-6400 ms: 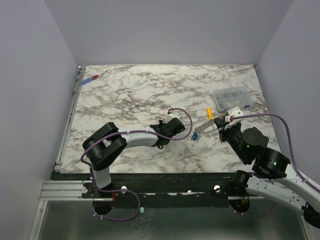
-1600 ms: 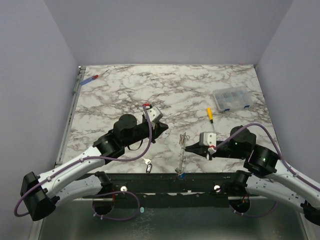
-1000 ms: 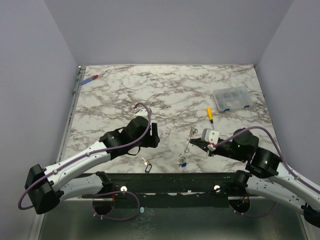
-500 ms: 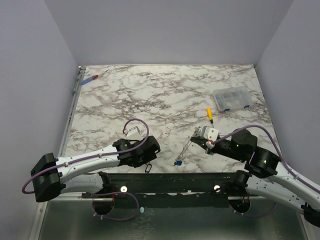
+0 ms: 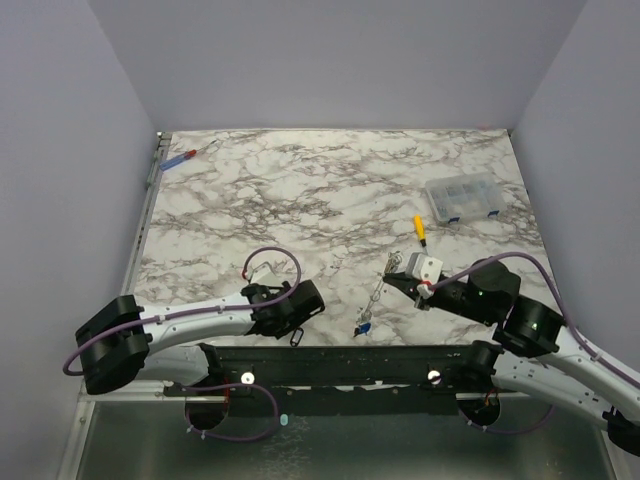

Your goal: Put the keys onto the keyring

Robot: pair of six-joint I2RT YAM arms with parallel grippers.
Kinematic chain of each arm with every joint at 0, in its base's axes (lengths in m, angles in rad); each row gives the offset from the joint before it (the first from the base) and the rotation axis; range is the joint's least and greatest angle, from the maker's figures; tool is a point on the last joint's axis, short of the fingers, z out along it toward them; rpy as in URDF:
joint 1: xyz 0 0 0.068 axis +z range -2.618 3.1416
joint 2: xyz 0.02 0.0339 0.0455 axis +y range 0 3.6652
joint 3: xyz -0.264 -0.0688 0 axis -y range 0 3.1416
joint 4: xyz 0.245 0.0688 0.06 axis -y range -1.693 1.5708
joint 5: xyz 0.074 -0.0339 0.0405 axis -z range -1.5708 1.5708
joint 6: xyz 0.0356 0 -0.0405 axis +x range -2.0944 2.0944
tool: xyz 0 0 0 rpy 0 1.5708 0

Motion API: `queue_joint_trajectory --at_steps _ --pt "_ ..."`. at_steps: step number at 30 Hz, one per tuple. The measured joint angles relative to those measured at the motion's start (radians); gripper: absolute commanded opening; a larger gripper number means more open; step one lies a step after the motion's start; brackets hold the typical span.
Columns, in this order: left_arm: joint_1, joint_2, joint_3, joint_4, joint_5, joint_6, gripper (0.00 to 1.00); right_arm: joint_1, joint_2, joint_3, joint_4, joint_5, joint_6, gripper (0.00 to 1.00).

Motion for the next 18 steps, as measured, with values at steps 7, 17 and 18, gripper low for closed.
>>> queue_joint_trajectory --at_steps 7,17,18 --pt "-0.007 0.060 0.000 0.025 -0.006 -0.002 0.46 0.000 -0.025 0.000 0.000 0.001 0.000 0.01" --pt "-0.027 0.134 0.035 0.026 -0.026 0.011 0.30 0.000 -0.034 -0.001 -0.001 0.004 -0.001 0.01" --pt "-0.029 0.144 0.042 0.024 -0.028 0.016 0.28 0.000 -0.036 -0.001 -0.001 0.005 -0.001 0.01"
